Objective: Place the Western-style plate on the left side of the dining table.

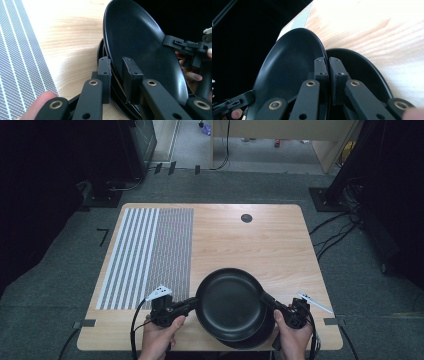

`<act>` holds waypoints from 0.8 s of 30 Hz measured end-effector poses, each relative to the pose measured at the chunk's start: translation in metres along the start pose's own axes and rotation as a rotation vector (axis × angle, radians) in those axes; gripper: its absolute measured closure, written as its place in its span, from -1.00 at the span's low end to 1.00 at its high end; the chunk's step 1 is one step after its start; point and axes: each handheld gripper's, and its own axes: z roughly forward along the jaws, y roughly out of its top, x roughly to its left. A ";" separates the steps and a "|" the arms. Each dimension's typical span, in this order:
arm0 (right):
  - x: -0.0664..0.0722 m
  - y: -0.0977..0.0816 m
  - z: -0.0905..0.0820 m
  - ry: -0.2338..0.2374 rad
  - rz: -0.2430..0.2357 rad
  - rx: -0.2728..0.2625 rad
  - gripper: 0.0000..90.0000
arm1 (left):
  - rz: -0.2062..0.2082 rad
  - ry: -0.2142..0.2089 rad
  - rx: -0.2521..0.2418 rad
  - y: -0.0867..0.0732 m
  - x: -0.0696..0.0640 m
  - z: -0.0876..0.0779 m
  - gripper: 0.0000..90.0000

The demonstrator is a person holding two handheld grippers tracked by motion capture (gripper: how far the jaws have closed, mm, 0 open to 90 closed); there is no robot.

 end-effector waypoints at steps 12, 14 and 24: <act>0.039 0.017 0.033 0.036 -0.034 -0.007 0.93 | -0.005 0.044 -0.074 0.032 0.018 -0.034 0.76; 0.044 0.018 0.037 0.040 -0.038 -0.005 0.93 | -0.004 0.050 -0.078 0.033 0.020 -0.036 0.77; 0.081 0.023 0.076 0.065 -0.066 0.027 0.93 | -0.046 0.098 -0.129 0.048 0.048 -0.068 0.79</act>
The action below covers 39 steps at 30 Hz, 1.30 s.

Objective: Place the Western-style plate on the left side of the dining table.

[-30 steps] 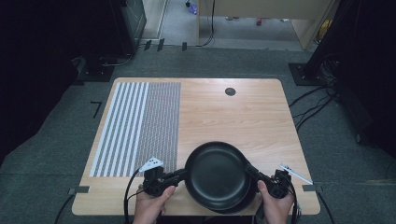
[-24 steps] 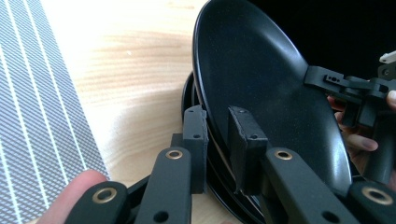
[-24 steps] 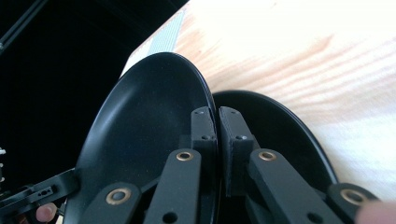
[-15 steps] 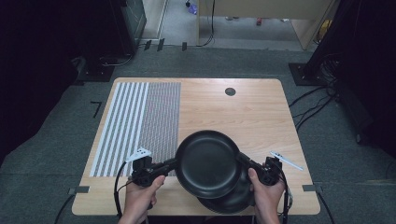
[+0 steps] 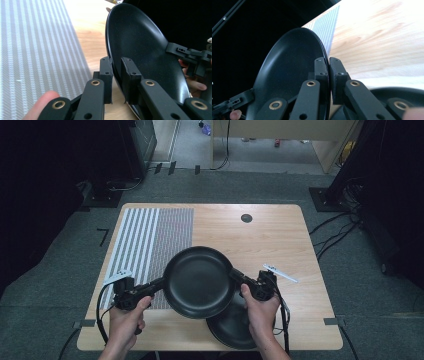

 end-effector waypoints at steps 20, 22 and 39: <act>0.057 0.010 0.093 0.021 -0.028 0.083 0.93 | -0.103 0.058 -0.063 0.033 0.072 -0.034 0.83; 0.058 0.010 0.099 0.020 -0.027 0.086 0.93 | -0.107 0.071 -0.061 0.037 0.080 -0.035 0.83; 0.063 0.014 0.172 -0.015 0.014 0.125 0.93 | -0.172 0.151 -0.090 0.056 0.130 -0.019 0.87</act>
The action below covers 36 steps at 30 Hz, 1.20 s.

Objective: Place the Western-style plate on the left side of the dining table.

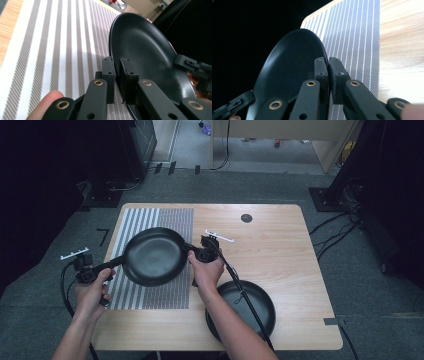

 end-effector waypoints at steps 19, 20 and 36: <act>-0.019 0.004 0.068 -0.062 0.009 0.026 0.92 | -0.042 0.110 0.022 0.012 0.042 0.046 0.88; -0.020 0.004 0.070 -0.062 0.017 0.031 0.92 | -0.044 0.112 0.028 0.013 0.044 0.049 0.88; -0.036 0.003 0.096 -0.109 0.005 0.031 0.91 | -0.034 0.183 0.061 0.018 0.055 0.073 0.94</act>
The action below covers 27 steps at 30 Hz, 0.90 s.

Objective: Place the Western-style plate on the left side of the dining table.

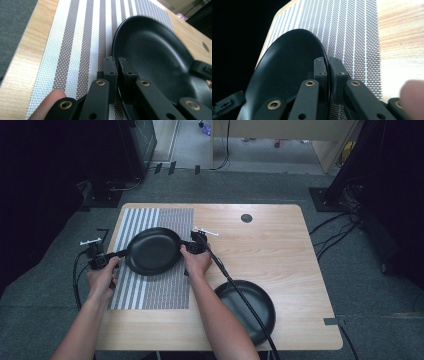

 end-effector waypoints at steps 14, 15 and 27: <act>0.000 0.008 -0.010 -0.063 -0.195 -0.049 0.27 | 0.072 -0.038 -0.082 0.002 -0.020 -0.022 0.02; 0.000 0.010 -0.015 -0.065 -0.222 -0.057 0.24 | 0.078 -0.023 -0.097 0.001 -0.019 -0.026 -0.04; -0.005 0.034 -0.088 0.007 -0.329 -0.083 -0.19 | 0.160 0.067 -0.171 -0.014 -0.028 -0.059 -0.55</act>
